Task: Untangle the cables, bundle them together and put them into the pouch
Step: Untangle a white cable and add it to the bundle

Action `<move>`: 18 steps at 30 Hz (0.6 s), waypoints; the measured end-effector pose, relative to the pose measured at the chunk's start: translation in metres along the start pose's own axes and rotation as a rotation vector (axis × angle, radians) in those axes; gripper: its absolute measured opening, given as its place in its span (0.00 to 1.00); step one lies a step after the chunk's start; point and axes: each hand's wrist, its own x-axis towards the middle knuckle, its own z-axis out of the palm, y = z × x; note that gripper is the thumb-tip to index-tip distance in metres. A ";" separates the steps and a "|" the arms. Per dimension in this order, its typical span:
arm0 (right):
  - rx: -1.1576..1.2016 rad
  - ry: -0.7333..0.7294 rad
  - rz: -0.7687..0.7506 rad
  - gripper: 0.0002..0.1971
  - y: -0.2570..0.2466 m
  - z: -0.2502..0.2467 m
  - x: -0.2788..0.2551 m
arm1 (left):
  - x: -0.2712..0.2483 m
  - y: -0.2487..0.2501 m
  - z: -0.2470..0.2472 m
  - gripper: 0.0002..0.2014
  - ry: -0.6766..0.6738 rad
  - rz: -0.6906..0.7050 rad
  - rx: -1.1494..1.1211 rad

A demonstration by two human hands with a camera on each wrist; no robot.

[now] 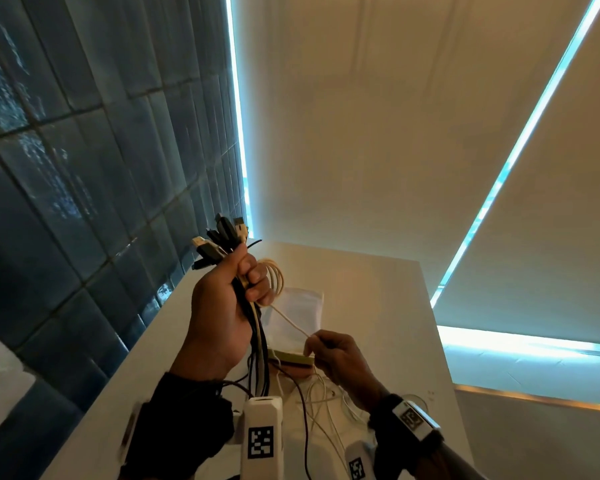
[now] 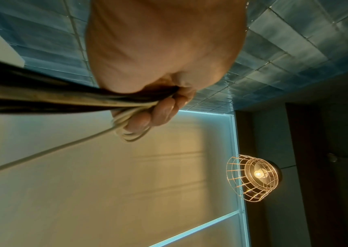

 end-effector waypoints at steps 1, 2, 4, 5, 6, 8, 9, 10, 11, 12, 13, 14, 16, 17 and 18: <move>-0.020 0.012 0.013 0.12 0.005 -0.001 0.002 | -0.001 0.000 0.000 0.19 0.003 0.001 0.017; -0.044 0.028 0.024 0.12 0.011 -0.002 0.005 | -0.002 0.001 0.001 0.19 0.006 0.000 0.029; -0.086 0.067 0.052 0.12 0.021 -0.004 0.011 | -0.002 0.003 0.000 0.19 0.013 -0.006 0.043; -0.095 0.085 0.068 0.13 0.024 -0.004 0.013 | -0.002 0.004 -0.001 0.19 0.017 -0.012 0.050; -0.108 0.101 0.081 0.13 0.028 -0.004 0.015 | -0.002 0.006 -0.002 0.19 0.021 -0.016 0.057; -0.159 0.128 0.092 0.14 0.034 -0.003 0.020 | 0.000 0.009 -0.003 0.19 0.025 -0.014 0.069; -0.194 0.134 0.098 0.15 0.037 -0.003 0.024 | 0.001 0.011 -0.004 0.19 0.027 -0.010 0.072; -0.222 0.136 0.108 0.15 0.041 -0.003 0.027 | 0.001 0.012 -0.005 0.19 0.029 -0.007 0.076; -0.255 0.134 0.123 0.15 0.044 -0.003 0.030 | 0.001 0.012 -0.005 0.19 0.031 -0.003 0.084; -0.296 0.133 0.145 0.16 0.046 -0.004 0.034 | 0.002 0.011 -0.007 0.19 0.038 0.002 0.096; -0.338 0.128 0.169 0.16 0.046 -0.004 0.036 | 0.002 0.010 -0.008 0.19 0.049 0.005 0.110; -0.376 0.125 0.191 0.16 0.045 -0.006 0.040 | 0.002 0.007 -0.010 0.19 0.065 0.005 0.123; -0.431 0.165 0.211 0.15 0.036 -0.010 0.045 | 0.004 0.002 -0.014 0.19 0.096 -0.006 0.143; -0.427 0.217 0.203 0.14 0.028 -0.012 0.046 | 0.004 -0.001 -0.016 0.19 0.113 -0.016 0.152; -0.385 0.277 0.176 0.13 0.018 -0.013 0.047 | 0.005 -0.002 -0.018 0.19 0.127 -0.027 0.167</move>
